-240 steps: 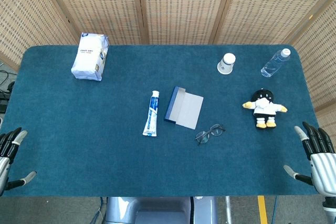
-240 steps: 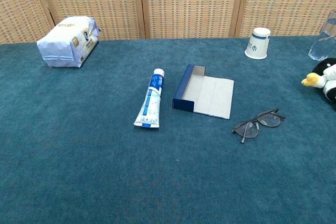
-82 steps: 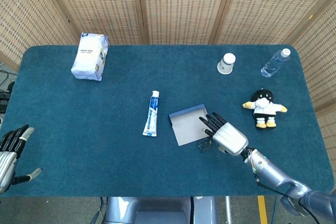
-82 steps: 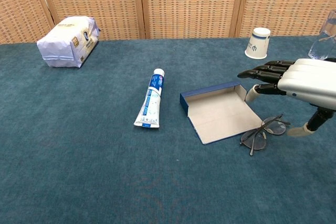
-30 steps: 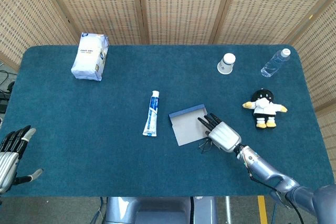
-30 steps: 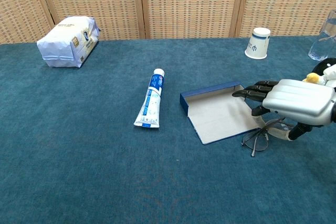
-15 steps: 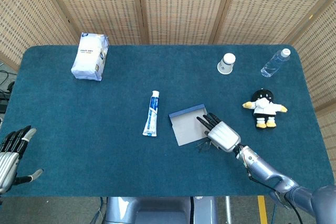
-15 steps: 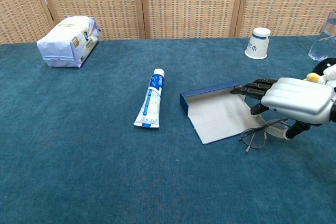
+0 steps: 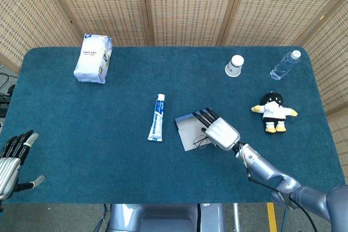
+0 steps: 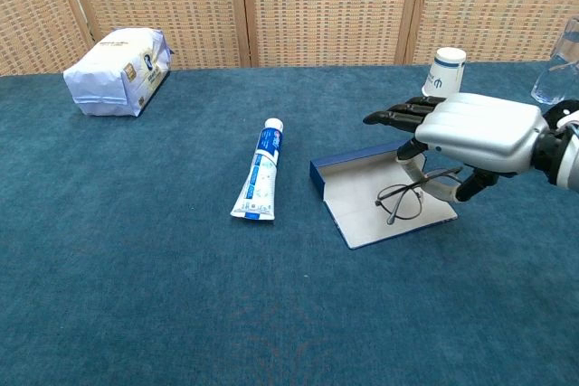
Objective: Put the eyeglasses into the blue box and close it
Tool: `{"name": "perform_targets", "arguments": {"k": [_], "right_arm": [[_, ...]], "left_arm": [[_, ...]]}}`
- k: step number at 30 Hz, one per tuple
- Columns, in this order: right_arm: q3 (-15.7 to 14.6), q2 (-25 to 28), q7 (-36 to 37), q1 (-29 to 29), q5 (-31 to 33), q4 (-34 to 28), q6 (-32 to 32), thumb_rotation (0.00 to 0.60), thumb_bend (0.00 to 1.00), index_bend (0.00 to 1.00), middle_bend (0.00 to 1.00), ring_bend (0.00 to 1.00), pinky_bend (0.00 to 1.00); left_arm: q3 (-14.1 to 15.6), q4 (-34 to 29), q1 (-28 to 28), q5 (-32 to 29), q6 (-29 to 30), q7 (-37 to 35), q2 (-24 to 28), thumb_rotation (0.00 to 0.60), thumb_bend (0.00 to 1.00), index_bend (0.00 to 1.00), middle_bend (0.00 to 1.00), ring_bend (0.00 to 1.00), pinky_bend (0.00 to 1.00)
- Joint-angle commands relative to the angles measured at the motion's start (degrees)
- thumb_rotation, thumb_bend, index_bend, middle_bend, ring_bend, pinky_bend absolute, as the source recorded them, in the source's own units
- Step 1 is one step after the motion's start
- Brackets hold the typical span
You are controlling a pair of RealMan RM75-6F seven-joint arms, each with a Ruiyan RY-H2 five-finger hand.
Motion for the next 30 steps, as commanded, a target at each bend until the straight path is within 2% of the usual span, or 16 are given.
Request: {"name": "perform_targets", "arguments": {"k": [1,8,30], "right_arm": [[2.45,-1.68,-3.67,2.01,3.25,-1.06,-4.01,0.6,0.54,0.6,0.0,0.0,0.08],[4.89,-5.64,-7.87,2.98,8.14,1.53,-7.25,0.6,0.54,0.6,0.0,0.0,0.08],[6.14,-10.82,-11.98,5.41,11.62,7.9,-9.75,0.6,0.54,0.6,0.0,0.0,0.08]], "left_arm": [[-0.04,0.05,-0.06,-0.12,-0.1,-0.2,0.1,0.6,0.1,0.0,0.0,0.0,0.0],[-0.17,0.47,-0.02,-0.44,0.02,-1.52,0.39,0.6,0.1,0.0,0.0,0.0,0.0],[-0.57,0.46,-0.64,-1.55,-1.05,-2.91,1.09,0.6,0.1,0.0,0.0,0.0,0.0]]}}
